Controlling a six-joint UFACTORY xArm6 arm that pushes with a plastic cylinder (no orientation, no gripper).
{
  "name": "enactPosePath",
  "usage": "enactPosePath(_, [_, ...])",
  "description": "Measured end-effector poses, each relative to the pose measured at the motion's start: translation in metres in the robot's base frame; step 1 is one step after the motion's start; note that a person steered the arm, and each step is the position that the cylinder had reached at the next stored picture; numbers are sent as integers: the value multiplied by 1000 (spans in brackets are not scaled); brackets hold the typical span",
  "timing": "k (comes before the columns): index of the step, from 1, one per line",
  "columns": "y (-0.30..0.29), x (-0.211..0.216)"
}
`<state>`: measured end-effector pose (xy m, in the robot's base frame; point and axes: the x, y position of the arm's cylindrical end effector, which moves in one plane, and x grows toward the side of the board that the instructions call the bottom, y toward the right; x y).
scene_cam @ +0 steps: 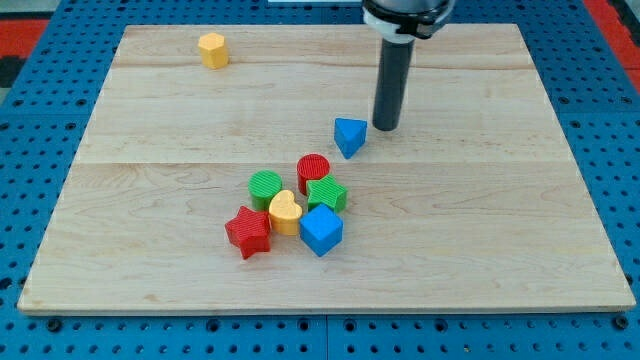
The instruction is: Add blue triangle in group of blocks
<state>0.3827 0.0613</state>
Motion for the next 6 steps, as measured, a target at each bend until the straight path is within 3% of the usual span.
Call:
enactPosePath(2, [-57, 20])
enactPosePath(6, [-50, 57])
